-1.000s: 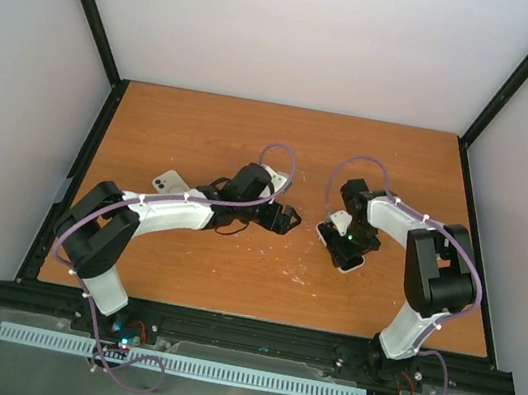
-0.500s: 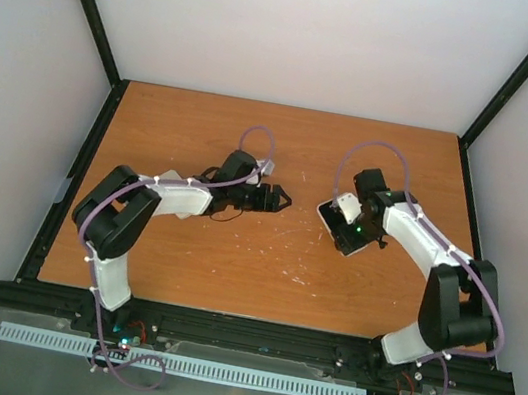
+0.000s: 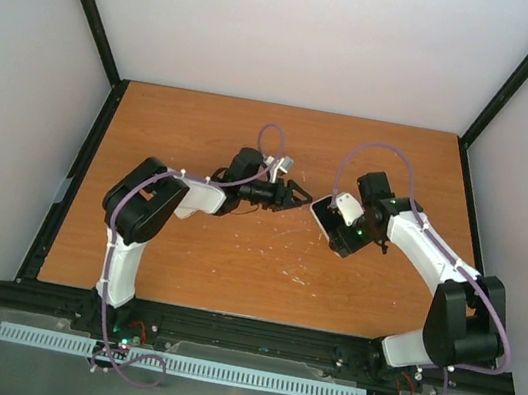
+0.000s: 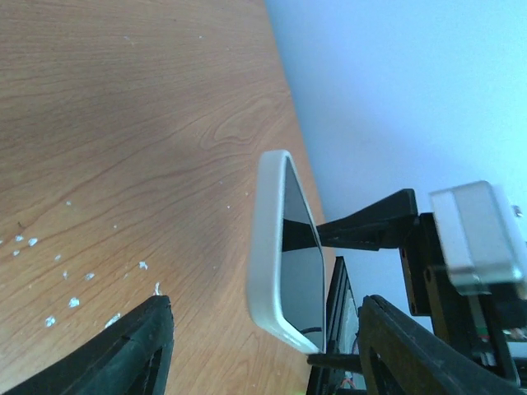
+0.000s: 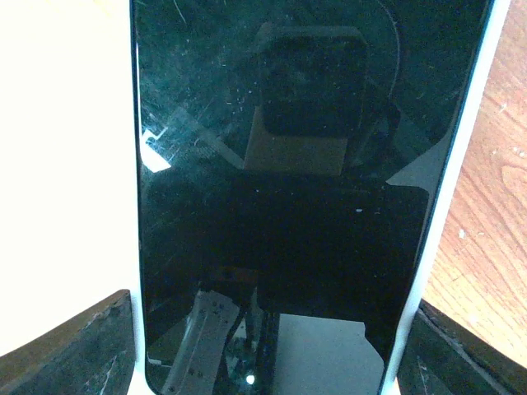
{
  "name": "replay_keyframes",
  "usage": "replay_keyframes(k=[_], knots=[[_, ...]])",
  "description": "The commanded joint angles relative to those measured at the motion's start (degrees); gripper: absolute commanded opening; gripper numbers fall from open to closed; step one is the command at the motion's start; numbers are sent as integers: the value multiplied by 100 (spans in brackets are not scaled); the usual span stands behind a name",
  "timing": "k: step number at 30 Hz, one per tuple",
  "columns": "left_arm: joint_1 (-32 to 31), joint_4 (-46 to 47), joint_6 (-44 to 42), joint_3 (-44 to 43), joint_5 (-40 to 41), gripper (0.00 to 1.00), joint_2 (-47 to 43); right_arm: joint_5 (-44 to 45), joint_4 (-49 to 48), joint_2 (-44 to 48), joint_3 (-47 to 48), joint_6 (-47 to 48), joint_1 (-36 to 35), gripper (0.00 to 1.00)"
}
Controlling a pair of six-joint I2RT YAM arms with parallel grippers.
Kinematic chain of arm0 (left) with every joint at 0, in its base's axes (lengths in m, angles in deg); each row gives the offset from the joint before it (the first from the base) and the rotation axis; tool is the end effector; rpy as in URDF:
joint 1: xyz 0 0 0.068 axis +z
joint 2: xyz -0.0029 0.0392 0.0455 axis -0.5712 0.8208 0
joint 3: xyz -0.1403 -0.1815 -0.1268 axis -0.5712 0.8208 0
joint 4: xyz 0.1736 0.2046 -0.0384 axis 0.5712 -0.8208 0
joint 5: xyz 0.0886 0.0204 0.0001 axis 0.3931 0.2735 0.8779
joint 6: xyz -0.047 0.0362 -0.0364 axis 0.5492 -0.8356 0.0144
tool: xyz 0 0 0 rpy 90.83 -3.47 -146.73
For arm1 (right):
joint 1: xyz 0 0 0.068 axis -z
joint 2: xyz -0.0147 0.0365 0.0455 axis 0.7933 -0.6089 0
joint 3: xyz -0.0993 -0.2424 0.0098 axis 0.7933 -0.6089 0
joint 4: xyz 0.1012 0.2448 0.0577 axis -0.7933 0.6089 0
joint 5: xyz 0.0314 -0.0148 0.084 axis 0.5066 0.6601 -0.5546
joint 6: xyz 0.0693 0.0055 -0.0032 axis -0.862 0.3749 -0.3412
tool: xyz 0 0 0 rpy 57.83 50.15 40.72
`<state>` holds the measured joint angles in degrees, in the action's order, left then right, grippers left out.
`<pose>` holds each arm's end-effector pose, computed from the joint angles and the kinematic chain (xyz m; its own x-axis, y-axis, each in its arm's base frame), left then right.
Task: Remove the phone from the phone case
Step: Adjust the phone.
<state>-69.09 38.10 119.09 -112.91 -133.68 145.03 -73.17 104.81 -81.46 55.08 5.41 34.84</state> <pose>0.3334 -0.2759 0.1286 -0.9473 -0.0438 -0.3173 0.2907 0.2986 -0.9090 0.2655 0.0920 0.1773 -0.7050 -0.6478 -0.2888 -0.6781 0.7349 0.0071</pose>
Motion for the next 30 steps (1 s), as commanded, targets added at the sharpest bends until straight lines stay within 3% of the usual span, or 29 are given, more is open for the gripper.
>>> replay_keyframes(k=[1,7,13,21,30], knots=[[-58,467,373,-389,-403,60,240,-396,-111,290,13,108,21,63],[-223,-25,160,-1003,-674,46,544,-493,-138,307,21,97,16,61],[-279,259,581,-1148,-1072,31,782,-360,-168,358,49,43,17,61],[-387,266,789,-1245,-1215,28,920,-296,-274,443,-47,27,14,61],[-405,604,949,-1199,-1367,13,943,-311,-258,563,-82,30,11,61]])
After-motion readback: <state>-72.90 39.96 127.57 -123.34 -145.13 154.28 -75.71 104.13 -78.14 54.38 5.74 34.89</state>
